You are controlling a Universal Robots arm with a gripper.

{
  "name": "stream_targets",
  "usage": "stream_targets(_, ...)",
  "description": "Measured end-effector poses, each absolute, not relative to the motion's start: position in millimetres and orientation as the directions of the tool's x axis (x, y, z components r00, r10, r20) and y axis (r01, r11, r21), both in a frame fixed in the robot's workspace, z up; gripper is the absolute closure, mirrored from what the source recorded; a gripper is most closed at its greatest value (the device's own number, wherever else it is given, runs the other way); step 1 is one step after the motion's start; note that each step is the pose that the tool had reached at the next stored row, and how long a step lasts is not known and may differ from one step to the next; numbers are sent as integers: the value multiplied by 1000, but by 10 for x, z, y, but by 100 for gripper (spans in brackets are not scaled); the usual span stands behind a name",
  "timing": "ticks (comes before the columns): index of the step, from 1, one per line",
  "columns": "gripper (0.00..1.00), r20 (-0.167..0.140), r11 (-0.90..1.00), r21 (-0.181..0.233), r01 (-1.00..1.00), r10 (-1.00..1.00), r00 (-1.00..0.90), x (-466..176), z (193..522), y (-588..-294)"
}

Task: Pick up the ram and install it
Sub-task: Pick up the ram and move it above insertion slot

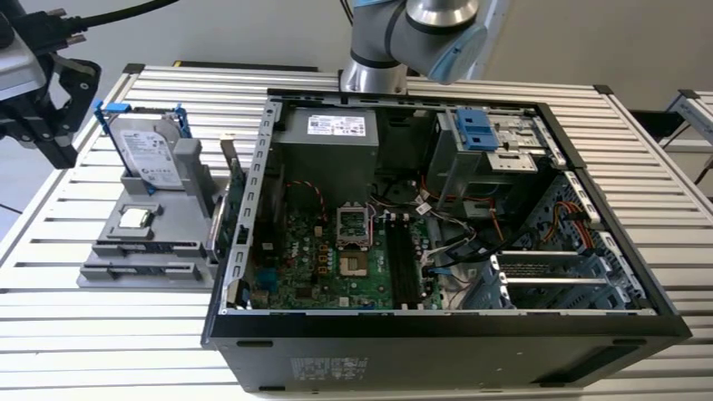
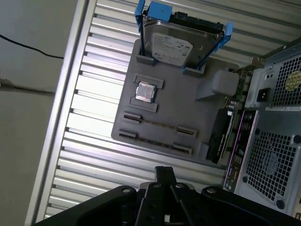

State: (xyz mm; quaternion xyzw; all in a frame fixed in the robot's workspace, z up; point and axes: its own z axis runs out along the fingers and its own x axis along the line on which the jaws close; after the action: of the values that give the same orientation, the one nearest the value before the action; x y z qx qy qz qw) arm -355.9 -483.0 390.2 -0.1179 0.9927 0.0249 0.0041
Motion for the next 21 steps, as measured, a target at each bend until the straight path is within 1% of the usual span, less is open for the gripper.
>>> stream_targets(21,100,-14,941,48,-335,-335,-942,-3558,3902,-4830)
